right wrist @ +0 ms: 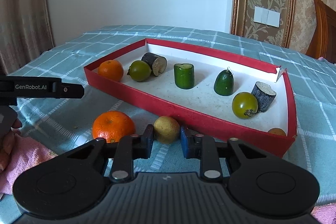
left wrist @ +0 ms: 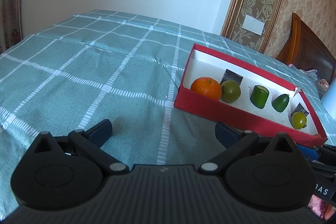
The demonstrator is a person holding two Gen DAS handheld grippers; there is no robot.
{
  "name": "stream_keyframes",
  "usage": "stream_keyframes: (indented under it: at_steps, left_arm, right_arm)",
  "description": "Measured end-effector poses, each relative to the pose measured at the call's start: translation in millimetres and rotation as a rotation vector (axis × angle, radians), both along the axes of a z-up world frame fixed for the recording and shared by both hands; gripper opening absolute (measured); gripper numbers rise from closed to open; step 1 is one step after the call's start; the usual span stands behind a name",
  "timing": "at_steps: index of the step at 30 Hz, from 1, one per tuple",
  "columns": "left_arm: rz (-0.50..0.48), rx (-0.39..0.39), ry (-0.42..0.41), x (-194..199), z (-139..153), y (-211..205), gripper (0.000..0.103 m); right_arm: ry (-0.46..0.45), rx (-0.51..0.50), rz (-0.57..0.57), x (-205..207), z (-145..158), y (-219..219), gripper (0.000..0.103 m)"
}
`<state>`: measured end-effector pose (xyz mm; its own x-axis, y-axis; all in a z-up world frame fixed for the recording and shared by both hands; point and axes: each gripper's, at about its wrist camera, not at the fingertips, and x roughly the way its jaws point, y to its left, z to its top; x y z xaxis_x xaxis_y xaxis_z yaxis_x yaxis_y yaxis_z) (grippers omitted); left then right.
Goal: Organize fruits
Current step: 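Close the right gripper on the brown round fruit outside the box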
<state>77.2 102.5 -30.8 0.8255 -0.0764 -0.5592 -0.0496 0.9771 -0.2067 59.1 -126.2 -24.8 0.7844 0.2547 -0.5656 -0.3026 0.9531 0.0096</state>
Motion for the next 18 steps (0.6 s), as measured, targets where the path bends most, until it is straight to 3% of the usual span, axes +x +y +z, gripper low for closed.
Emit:
stream_keyframes:
  at_steps: [10, 18]
  left_arm:
    - [0.0, -0.006, -0.002, -0.3, 0.6, 0.5, 0.103]
    - [0.0, -0.006, -0.002, -0.3, 0.6, 0.4, 0.103]
  right_arm:
    - [-0.074, 0.041, 0.005, -21.8, 21.4, -15.6, 0.026]
    - [-0.129, 0.042, -0.094, -2.7, 39.4, -43.1, 0.026]
